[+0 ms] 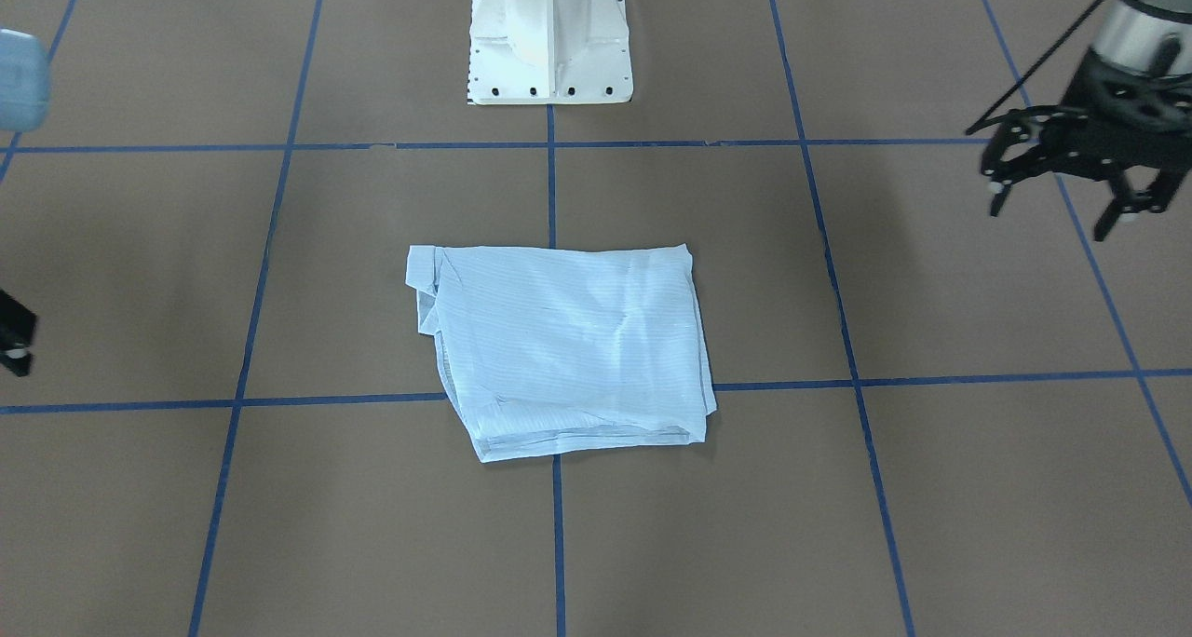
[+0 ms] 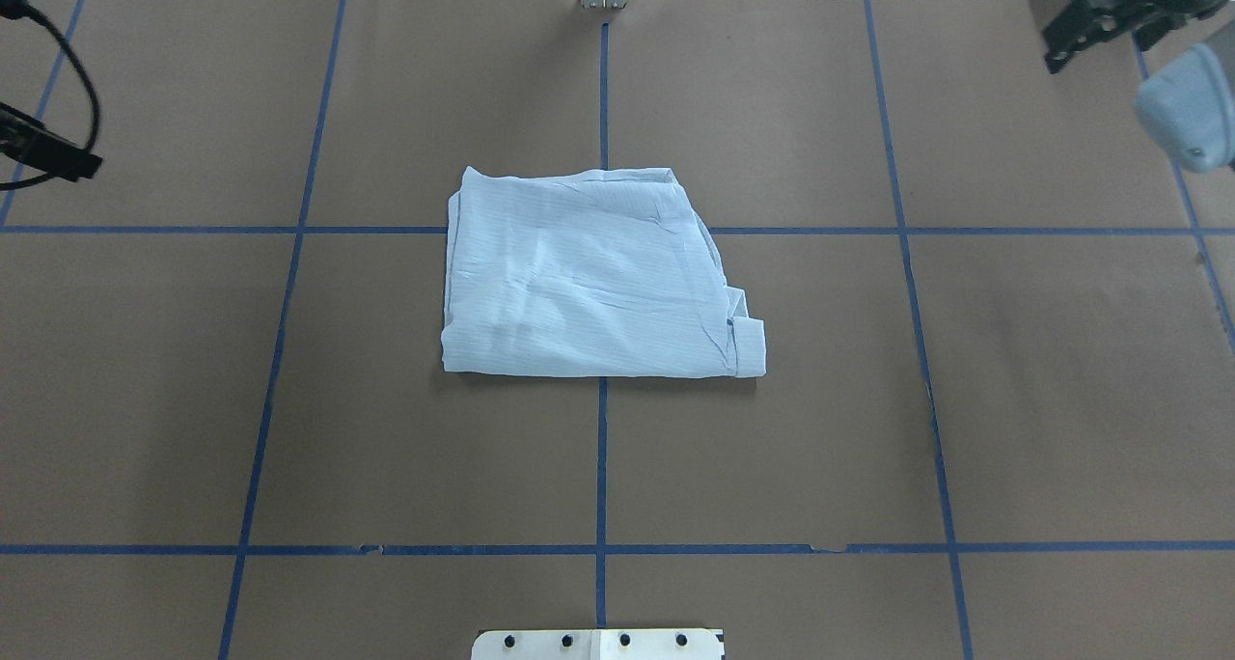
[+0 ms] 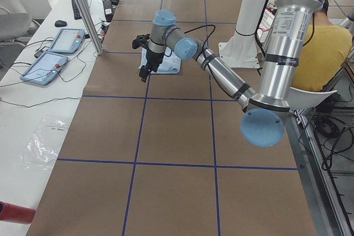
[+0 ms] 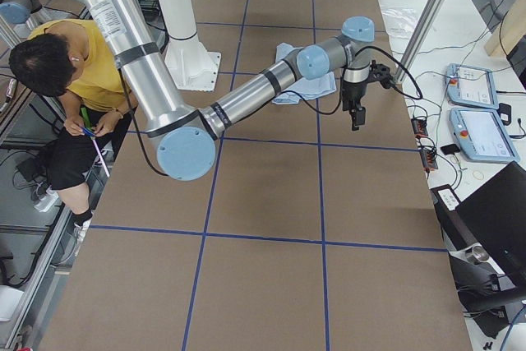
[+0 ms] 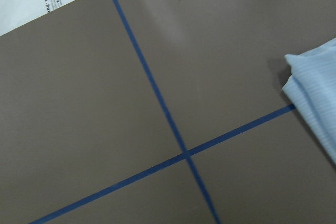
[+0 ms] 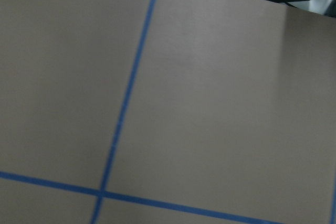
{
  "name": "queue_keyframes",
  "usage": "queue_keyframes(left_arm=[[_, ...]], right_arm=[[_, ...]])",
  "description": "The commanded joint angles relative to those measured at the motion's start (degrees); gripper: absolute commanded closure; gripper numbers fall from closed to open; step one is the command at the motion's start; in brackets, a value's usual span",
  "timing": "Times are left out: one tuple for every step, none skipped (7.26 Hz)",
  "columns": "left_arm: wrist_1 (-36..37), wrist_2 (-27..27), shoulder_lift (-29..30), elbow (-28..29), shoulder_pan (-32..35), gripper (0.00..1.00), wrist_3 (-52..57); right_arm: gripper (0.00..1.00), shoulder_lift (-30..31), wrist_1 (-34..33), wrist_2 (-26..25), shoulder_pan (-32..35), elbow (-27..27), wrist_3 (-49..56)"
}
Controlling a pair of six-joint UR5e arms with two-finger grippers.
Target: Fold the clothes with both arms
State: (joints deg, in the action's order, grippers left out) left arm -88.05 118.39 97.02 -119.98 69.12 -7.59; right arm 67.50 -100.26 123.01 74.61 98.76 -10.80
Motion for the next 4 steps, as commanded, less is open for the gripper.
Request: queue_keyframes(left_arm=[[-0.2, 3.7, -8.8, 3.2, 11.4, 0.0, 10.3], [-0.5, 3.7, -11.3, 7.3, 11.7, 0.0, 7.7], [-4.1, 2.9, -11.1, 9.9, 13.3, 0.0, 5.3], [-7.9, 3.7, -12.2, 11.9, 13.7, 0.0, 4.2]], right_arm=[[0.0, 14.4, -0.7, 4.3, 10.0, -0.1, 17.4], [0.0, 23.8, 1.6, 4.3, 11.5, 0.7, 17.3], [0.0, 28.0, 5.7, 4.4, 12.2, 0.2, 17.0], [0.0, 31.7, 9.2, 5.2, 12.6, 0.5, 16.9]])
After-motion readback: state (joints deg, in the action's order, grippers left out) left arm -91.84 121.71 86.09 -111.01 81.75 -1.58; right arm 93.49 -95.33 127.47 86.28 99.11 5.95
